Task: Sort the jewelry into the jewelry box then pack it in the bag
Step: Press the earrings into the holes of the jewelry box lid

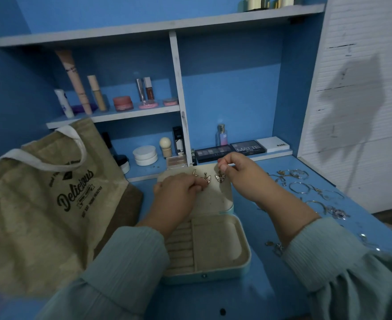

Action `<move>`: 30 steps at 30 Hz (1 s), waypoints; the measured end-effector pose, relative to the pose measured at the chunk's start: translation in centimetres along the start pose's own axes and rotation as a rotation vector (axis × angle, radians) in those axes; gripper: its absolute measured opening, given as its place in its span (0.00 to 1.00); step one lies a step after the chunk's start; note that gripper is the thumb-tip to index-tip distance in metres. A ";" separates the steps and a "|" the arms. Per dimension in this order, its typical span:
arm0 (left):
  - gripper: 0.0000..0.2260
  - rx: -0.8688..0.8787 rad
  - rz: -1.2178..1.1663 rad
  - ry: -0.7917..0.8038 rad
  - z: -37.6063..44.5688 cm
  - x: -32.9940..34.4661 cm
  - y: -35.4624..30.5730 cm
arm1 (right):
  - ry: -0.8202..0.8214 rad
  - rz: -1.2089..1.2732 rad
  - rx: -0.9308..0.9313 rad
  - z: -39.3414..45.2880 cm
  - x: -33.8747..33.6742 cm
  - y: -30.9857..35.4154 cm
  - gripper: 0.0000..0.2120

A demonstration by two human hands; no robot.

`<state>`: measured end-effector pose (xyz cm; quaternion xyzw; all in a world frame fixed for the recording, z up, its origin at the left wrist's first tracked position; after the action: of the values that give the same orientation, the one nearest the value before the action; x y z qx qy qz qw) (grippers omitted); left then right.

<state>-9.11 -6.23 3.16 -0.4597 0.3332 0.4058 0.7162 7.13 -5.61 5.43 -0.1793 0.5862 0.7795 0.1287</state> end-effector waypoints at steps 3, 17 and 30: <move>0.08 -0.016 -0.050 -0.063 -0.4 0.0 -0.7 | 0.000 -0.006 -0.001 0.0 0.0 0.0 0.06; 0.07 0.025 -0.105 -0.080 -1.2 1.1 -1.9 | -0.005 -0.011 -0.001 0.1 0.0 -0.4 0.06; 0.11 -0.001 0.006 -0.071 -1.4 0.6 -2.2 | -0.014 -0.012 0.002 0.1 0.0 -0.3 0.06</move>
<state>-7.03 -7.97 3.04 -0.4444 0.3089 0.4239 0.7262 7.20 -5.45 5.22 -0.1773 0.5849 0.7794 0.1376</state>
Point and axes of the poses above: each hand's wrist, its own z-axis towards the middle knuckle, its own x-axis out of the palm, y = z × x, the point moved 1 cm from there along z, towards the middle knuckle, and after that the axes turned 1 degree about z, right-handed, at the moved point
